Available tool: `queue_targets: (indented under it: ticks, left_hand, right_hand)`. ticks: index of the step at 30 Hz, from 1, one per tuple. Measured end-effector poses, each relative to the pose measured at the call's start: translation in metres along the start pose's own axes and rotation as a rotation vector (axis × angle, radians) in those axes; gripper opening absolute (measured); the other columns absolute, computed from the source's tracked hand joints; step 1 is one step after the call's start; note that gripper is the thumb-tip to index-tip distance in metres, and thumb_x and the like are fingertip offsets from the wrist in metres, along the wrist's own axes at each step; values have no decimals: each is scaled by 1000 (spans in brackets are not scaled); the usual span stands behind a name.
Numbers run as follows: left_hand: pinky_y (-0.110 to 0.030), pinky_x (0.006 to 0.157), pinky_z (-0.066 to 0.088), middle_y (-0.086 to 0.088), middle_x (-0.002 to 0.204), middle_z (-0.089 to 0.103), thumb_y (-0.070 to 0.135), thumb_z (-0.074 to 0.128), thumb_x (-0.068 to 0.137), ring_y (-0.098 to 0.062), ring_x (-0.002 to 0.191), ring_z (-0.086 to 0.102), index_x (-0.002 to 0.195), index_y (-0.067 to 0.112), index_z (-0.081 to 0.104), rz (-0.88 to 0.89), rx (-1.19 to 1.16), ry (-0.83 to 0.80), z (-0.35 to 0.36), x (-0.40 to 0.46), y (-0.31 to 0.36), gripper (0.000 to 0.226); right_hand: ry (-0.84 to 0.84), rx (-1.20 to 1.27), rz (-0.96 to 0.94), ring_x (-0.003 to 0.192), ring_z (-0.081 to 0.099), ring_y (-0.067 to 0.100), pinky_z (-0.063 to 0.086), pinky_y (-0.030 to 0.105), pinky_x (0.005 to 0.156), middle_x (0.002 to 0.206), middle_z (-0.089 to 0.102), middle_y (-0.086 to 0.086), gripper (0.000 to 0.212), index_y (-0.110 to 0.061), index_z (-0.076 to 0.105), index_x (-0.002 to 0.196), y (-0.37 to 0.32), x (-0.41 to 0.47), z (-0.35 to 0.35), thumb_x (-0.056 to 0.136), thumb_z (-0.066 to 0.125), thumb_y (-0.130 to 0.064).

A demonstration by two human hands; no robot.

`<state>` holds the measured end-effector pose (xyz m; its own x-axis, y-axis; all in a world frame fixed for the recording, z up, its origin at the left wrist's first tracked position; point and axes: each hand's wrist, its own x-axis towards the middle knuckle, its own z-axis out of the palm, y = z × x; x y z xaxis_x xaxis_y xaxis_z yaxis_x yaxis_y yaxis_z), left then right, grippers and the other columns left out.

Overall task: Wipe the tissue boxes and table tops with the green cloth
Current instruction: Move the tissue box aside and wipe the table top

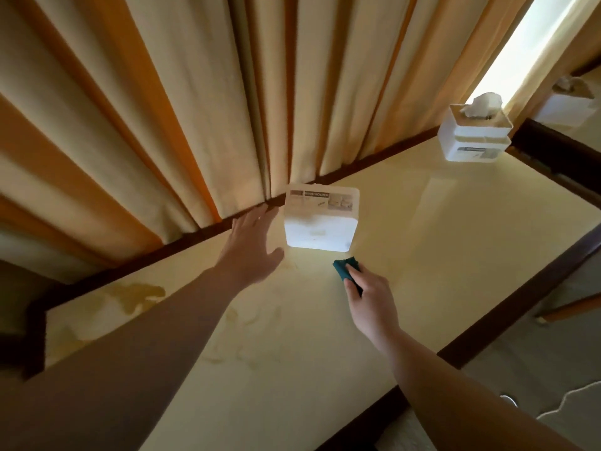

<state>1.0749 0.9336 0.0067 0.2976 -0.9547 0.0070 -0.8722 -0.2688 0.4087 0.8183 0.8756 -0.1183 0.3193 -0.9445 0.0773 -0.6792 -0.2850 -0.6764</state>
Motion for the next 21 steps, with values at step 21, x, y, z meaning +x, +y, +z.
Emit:
queue_targets:
  ticks: [21]
  left_hand:
    - [-51, 93, 52, 0, 119, 60, 54, 64, 76, -29, 112, 55, 119, 15, 71, -380, 5, 183, 63, -271, -139, 59]
  right_hand:
    - [-474, -398, -345, 160, 7, 24, 5, 36, 129, 174, 9, 7, 59, -18, 25, 164, -115, 42, 90, 112, 21, -46]
